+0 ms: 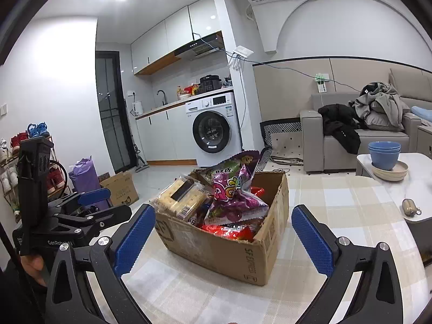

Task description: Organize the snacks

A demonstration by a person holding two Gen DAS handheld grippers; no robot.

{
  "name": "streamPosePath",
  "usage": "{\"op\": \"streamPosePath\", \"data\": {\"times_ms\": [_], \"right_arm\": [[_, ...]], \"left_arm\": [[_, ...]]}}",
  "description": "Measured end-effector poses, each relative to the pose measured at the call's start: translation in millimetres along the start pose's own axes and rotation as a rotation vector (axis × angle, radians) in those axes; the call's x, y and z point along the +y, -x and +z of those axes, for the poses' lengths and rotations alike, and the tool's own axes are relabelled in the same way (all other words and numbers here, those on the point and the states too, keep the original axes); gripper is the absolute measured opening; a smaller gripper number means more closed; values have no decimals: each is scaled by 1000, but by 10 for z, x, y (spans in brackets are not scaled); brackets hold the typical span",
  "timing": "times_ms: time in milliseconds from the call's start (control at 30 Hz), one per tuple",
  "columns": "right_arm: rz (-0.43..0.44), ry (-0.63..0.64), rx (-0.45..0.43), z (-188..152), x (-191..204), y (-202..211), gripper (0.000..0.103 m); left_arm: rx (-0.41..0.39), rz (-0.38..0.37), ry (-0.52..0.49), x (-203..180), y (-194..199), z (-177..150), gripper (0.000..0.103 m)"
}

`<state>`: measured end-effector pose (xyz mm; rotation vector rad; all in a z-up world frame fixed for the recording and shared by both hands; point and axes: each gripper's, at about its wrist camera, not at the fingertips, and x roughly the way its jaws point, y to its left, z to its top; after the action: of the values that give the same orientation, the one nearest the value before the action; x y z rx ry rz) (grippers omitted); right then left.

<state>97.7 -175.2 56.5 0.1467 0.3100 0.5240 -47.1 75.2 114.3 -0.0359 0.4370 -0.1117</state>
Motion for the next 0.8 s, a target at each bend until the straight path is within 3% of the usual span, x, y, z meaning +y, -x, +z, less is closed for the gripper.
{"op": "streamPosePath", "data": {"times_ms": [267, 800], "right_arm": [[3, -6, -5, -197, 8, 171, 103], [-33, -4, -36, -396, -24, 377, 103]], "left_arm": [[-28, -7, 10, 5, 263, -234, 102], [-47, 37, 25, 31, 332, -481, 102]]}}
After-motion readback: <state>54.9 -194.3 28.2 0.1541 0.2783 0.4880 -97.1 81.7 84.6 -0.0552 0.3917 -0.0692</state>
